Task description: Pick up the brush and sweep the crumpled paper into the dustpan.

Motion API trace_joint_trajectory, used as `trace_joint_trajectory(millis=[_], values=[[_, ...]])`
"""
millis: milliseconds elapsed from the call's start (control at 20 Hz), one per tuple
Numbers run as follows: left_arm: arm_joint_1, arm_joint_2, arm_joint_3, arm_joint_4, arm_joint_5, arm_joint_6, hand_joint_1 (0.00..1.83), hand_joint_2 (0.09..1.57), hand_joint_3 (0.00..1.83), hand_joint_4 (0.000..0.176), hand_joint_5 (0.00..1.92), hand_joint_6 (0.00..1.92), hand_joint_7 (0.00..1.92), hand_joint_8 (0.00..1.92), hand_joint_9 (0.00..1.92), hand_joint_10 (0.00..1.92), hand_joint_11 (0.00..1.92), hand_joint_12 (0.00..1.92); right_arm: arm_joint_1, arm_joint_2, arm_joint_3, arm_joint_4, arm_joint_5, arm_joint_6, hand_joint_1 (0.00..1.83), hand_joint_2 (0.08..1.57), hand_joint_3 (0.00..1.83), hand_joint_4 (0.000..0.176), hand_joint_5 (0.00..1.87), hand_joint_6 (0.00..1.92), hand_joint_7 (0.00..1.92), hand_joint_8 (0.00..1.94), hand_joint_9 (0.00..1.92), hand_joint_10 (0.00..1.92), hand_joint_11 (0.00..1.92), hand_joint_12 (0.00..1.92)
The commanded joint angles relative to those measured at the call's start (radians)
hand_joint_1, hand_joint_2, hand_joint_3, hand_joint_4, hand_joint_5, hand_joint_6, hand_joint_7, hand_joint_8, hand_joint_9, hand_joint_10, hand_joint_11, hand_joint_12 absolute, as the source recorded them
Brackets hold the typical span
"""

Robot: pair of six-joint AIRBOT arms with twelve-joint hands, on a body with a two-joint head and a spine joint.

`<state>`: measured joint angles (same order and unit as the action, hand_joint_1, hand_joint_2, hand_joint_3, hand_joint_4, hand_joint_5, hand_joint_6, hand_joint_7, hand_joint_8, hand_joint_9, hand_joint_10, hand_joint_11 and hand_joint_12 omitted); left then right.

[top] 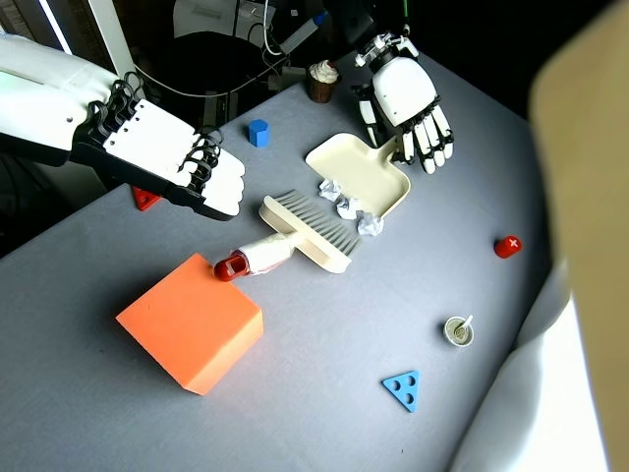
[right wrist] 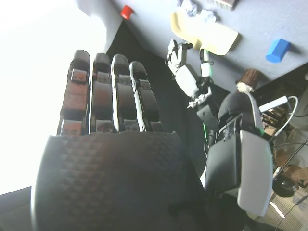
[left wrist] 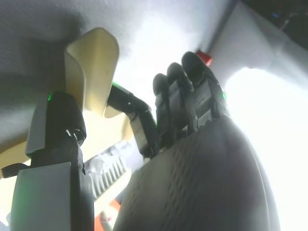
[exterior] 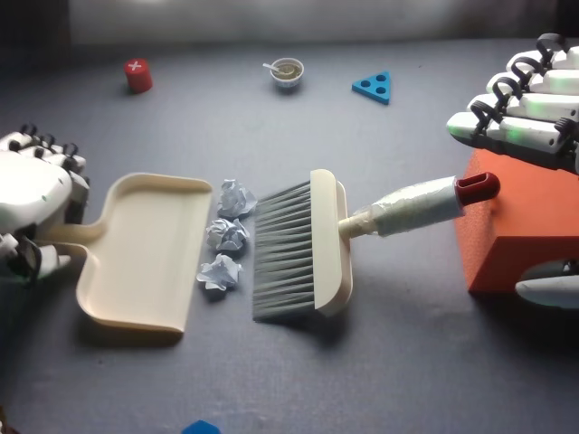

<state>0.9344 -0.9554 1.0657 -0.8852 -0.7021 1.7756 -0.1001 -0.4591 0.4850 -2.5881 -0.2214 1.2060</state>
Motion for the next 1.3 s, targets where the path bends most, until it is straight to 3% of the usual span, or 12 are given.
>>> trace_joint_trajectory(millis=[0, 200, 300, 400, 500, 550, 650, 750, 900, 1250], values=[[-0.015, 0.008, 0.009, 0.029, -0.078, 0.01, 1.03, 1.23, 0.0, 0.0, 0.77, 1.3, 0.29, 0.0, 0.22, 0.01, 0.0, 0.5, 0.007, 0.011, -0.005, -0.014, -0.111, -0.004, 0.46, 1.07, 0.0, 0.0, 0.14, 0.0, 0.21, 0.0, 0.21, 0.0, 0.23, 0.01], [-0.041, 0.014, 0.029, 0.026, -0.041, 0.025, 1.04, 1.23, 0.0, 0.0, 0.78, 1.29, 0.3, 0.0, 0.23, 0.0, 0.0, 0.54, 0.007, 0.01, -0.021, 0.1, -0.129, -0.089, 0.79, 0.97, 0.0, 0.0, 0.18, 0.01, 0.25, 0.01, 0.25, 0.01, 0.28, 0.03], [-0.05, 0.009, 0.041, 0.025, -0.035, 0.025, 1.03, 1.22, 0.0, 0.0, 0.79, 1.27, 0.3, 0.0, 0.23, 0.0, 0.0, 0.52, 0.005, 0.01, -0.028, 0.113, -0.148, -0.092, 0.82, 0.96, 0.0, 0.0, 0.16, 0.0, 0.24, 0.0, 0.25, 0.0, 0.29, 0.03], [-0.061, 0.002, 0.053, 0.027, -0.023, 0.025, 1.01, 1.23, 0.0, 0.0, 0.77, 1.31, 0.28, 0.0, 0.21, 0.0, 0.0, 0.47, -0.005, 0.012, -0.041, 0.19, -0.186, -0.177, 0.95, 0.94, 0.0, 0.0, 0.17, 0.0, 0.24, 0.0, 0.23, 0.0, 0.26, 0.02], [-0.087, -0.02, 0.074, 0.034, 0.004, 0.025, 1.01, 1.23, 0.0, 0.0, 0.77, 1.31, 0.31, 0.01, 0.23, 0.01, 0.0, 0.52, -0.032, 0.019, -0.063, 0.303, -0.231, -0.295, 0.94, 0.94, 0.0, 0.0, 0.18, 0.01, 0.24, 0.0, 0.23, 0.0, 0.28, 0.02], [-0.102, -0.037, 0.089, 0.037, 0.018, 0.025, 1.02, 1.22, 0.0, 0.0, 0.78, 1.29, 0.3, 0.0, 0.22, 0.0, 0.0, 0.51, -0.043, 0.021, -0.073, 0.321, -0.274, -0.309, 1.03, 0.9, 0.0, 0.0, 0.21, 0.01, 0.24, 0.0, 0.24, 0.01, 0.29, 0.03], [-0.116, -0.056, 0.103, 0.039, 0.032, 0.025, 1.04, 1.21, 0.0, 0.0, 0.81, 1.24, 0.3, 0.0, 0.22, 0.0, 0.0, 0.52, -0.054, 0.008, -0.084, 0.327, -0.358, -0.318, 1.02, 0.92, 0.0, 0.0, 0.17, 0.0, 0.22, 0.0, 0.23, 0.0, 0.28, 0.02], [-0.13, -0.071, 0.115, 0.042, 0.049, 0.025, 1.01, 1.23, 0.0, 0.0, 0.77, 1.31, 0.28, 0.0, 0.22, 0.0, 0.0, 0.48, -0.092, -0.021, -0.105, 0.355, -0.474, -0.386, 1.04, 0.94, 0.0, 0.0, 0.16, 0.0, 0.21, 0.0, 0.22, 0.0, 0.25, 0.01], [-0.142, -0.077, 0.122, 0.042, 0.063, 0.025, 1.02, 1.23, 0.0, 0.0, 0.77, 1.3, 0.28, 0.0, 0.22, 0.0, 0.0, 0.47, -0.179, -0.095, -0.118, 0.354, -0.691, -0.457, 1.07, 0.94, 0.0, 0.0, 0.21, 0.02, 0.21, 0.01, 0.23, 0.01, 0.27, 0.02], [-0.151, -0.06, 0.118, 0.059, 0.068, 0.024, 1.03, 1.22, 0.0, 0.0, 0.79, 1.28, 0.3, 0.0, 0.23, 0.0, 0.0, 0.55, -0.246, -0.277, -0.089, 0.286, -0.945, -0.474, 1.07, 0.96, 0.0, 0.0, 0.18, 0.0, 0.18, 0.01, 0.19, 0.0, 0.24, 0.0]])
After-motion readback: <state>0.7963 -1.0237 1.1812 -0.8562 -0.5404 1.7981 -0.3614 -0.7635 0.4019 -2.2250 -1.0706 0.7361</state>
